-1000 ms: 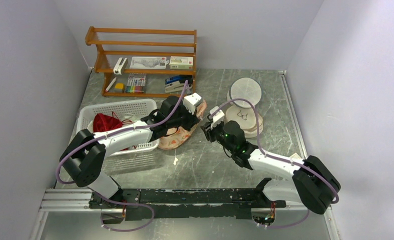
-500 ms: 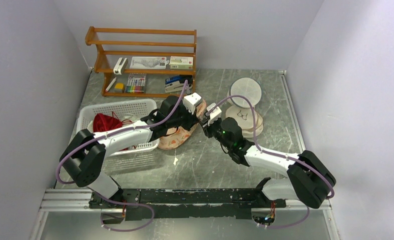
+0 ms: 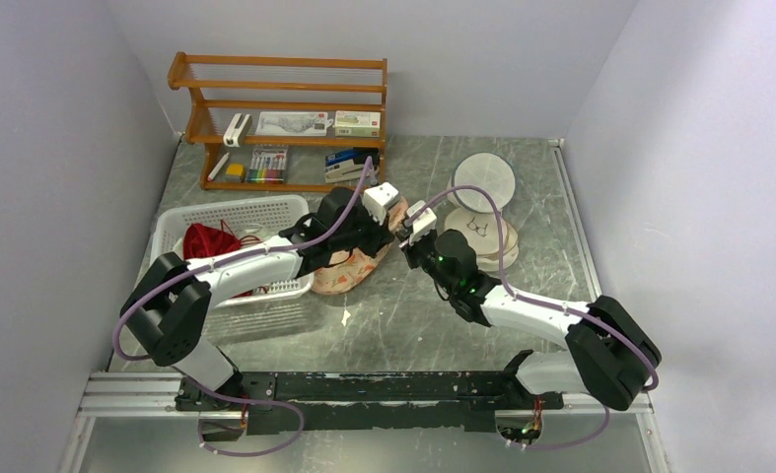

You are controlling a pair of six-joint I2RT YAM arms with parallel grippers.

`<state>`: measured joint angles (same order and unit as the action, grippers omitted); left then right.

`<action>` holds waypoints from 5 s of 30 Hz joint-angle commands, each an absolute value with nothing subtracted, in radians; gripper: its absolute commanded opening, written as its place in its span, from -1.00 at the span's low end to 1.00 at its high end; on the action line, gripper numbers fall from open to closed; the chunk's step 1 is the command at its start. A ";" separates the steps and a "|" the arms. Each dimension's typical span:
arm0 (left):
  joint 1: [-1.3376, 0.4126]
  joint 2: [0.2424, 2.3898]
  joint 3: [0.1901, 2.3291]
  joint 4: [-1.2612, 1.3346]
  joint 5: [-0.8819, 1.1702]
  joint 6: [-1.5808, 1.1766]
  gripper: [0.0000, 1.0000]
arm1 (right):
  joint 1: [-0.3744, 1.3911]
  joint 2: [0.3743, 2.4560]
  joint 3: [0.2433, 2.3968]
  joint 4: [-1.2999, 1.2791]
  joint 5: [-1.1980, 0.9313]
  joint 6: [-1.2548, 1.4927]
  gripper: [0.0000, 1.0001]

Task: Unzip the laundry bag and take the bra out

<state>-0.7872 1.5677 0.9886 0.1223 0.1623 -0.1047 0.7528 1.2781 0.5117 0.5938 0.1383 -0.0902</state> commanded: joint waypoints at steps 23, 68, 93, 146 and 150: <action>-0.822 1.634 1.028 0.002 0.242 0.079 -0.69 | 0.568 1.106 0.403 0.350 -0.107 0.276 -1.00; -0.934 1.484 0.936 -0.004 0.256 -0.201 0.82 | 0.578 0.959 0.343 0.157 -0.321 0.329 -1.00; -0.935 1.458 0.781 0.093 0.277 -0.298 -0.86 | 0.504 1.061 0.435 -0.046 0.040 0.447 -1.00; -1.094 1.452 0.826 -0.134 0.013 -0.456 -0.36 | 0.702 0.802 0.187 0.114 -0.376 0.662 -1.00; -1.094 1.443 0.816 -0.157 -0.005 -0.440 -0.86 | 0.701 0.805 0.184 0.101 -0.350 0.661 -1.00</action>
